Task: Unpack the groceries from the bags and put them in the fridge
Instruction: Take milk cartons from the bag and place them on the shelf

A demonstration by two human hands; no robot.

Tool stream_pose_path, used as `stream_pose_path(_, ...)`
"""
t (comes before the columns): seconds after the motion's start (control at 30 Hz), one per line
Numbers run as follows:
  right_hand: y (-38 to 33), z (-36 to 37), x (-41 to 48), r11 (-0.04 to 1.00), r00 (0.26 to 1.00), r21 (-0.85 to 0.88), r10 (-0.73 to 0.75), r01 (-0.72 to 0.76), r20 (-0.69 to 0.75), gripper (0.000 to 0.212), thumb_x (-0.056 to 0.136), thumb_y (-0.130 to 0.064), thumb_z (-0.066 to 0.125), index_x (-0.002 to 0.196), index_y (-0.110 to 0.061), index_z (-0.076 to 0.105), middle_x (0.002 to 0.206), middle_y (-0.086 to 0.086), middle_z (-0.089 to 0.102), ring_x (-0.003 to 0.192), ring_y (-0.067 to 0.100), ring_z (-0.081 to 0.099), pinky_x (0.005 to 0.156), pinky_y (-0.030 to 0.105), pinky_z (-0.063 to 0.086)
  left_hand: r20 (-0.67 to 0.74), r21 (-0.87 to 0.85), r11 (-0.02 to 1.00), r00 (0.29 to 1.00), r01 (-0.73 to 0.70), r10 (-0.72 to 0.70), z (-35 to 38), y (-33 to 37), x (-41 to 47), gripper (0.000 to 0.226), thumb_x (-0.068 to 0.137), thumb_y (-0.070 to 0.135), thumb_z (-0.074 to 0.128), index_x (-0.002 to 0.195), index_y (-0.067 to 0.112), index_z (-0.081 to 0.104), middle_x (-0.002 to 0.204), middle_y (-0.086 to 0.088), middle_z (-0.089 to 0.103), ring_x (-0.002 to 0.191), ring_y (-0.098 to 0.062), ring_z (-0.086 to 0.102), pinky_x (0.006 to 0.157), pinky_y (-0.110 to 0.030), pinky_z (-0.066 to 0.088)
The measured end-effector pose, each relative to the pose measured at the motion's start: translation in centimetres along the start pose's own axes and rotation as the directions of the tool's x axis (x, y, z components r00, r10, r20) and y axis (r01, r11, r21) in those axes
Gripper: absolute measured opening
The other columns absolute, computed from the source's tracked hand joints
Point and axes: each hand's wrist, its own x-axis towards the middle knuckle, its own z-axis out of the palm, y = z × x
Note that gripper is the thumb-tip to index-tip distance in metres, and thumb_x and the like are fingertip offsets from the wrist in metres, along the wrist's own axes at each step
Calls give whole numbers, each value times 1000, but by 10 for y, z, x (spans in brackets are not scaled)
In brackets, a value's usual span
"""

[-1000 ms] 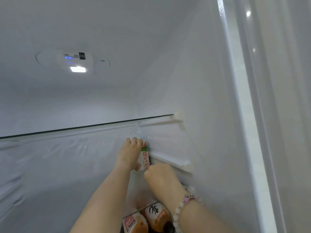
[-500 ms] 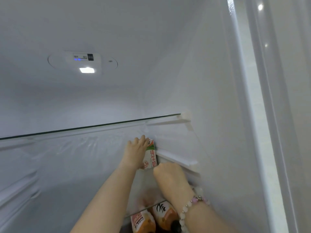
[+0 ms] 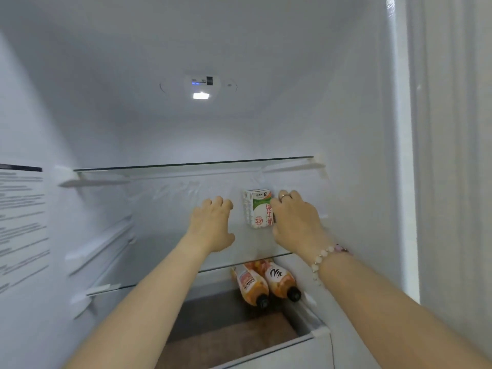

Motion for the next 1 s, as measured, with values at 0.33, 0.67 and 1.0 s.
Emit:
stream_pose_path(0.33, 6, -43, -74, 1000, 1000, -22, -18, 18, 1, 44, 85, -17, 56, 127, -12, 43, 127, 7, 45, 115, 24, 42, 93, 33, 35, -120, -84, 995, 992, -53, 43, -14, 38, -68, 56, 83, 43, 58, 132, 23, 39, 126, 6, 45, 112, -14, 42, 88, -24, 36)
stream_pose_path(0.67, 32, -106, -157, 991, 996, 105, -86, 87, -15, 50, 85, -25, 58, 129, -11, 41, 129, 7, 44, 117, 24, 40, 94, 32, 34, -92, 5, 997, 993, 73, -72, -86, 94, -162, 56, 86, 50, 51, 133, 21, 41, 127, 1, 46, 117, -19, 42, 90, -30, 36)
stream_pose_path(1.0, 72, -164, -238, 986, 991, 102, -129, 131, -23, 39, 81, -21, 57, 118, -13, 46, 121, 6, 48, 111, 23, 45, 86, 32, 36, -92, -11, 993, 989, 115, -116, -146, 183, -226, 52, 82, 39, 58, 128, 19, 44, 120, 0, 47, 109, -21, 45, 83, -29, 38)
